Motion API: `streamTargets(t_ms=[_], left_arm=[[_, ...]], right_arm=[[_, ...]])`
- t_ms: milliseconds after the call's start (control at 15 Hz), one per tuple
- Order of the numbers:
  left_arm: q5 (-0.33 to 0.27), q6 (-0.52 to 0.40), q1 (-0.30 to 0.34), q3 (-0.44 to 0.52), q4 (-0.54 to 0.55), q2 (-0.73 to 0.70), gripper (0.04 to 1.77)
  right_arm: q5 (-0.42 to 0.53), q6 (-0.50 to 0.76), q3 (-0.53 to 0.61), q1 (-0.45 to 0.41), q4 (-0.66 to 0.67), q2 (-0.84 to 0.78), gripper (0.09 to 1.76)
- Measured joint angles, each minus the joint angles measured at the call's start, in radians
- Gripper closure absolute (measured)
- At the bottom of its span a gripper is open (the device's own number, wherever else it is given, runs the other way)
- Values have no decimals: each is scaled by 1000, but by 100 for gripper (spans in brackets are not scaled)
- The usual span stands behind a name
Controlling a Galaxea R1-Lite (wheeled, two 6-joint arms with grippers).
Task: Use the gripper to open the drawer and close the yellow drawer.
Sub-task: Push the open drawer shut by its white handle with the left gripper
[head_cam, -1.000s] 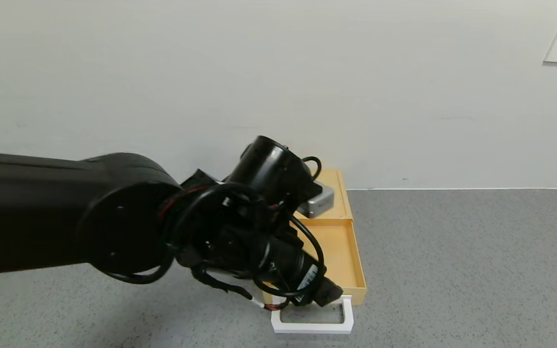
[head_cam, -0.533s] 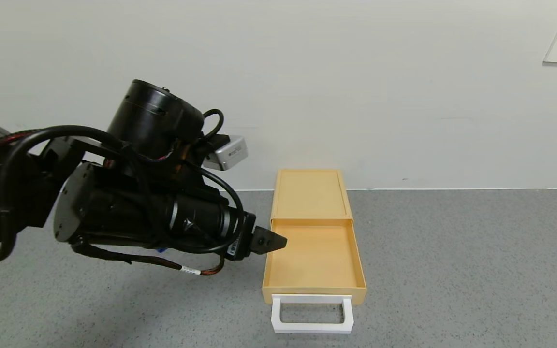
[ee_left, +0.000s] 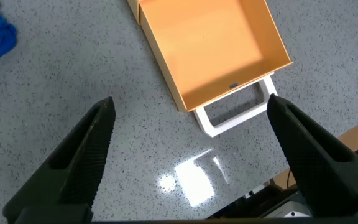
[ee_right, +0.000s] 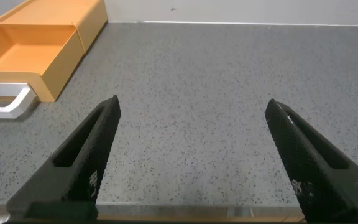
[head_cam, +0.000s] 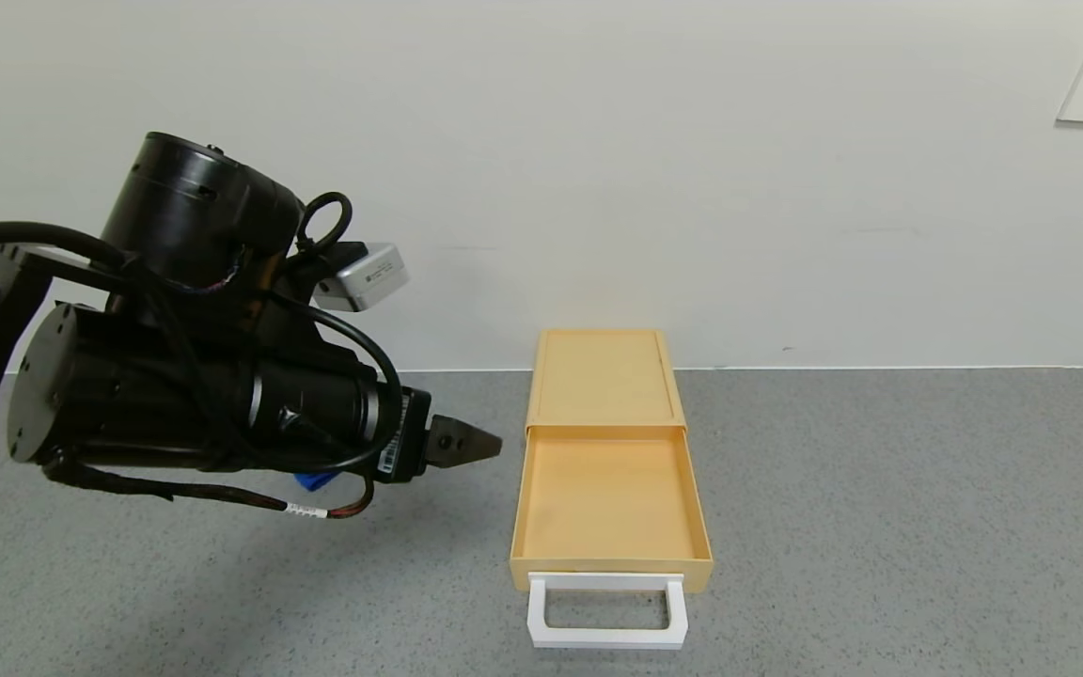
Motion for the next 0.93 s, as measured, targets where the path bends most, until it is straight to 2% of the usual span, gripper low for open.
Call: streamTargets(t_ms=[467,533,733,933], left_arm=[[11,-96,-13,-6,8,14,6],[38,-128,-23,-6,8,19,6],[183,-235,-91,-21,10,58,6],[264,-335,-189,-51,42,116,6]], right_arm=[[0,0,0,0,0,0,14],[0,0,0,0,0,0,14],[0,0,0,0,0,0,14],[0,0,0,0,0,0,14]])
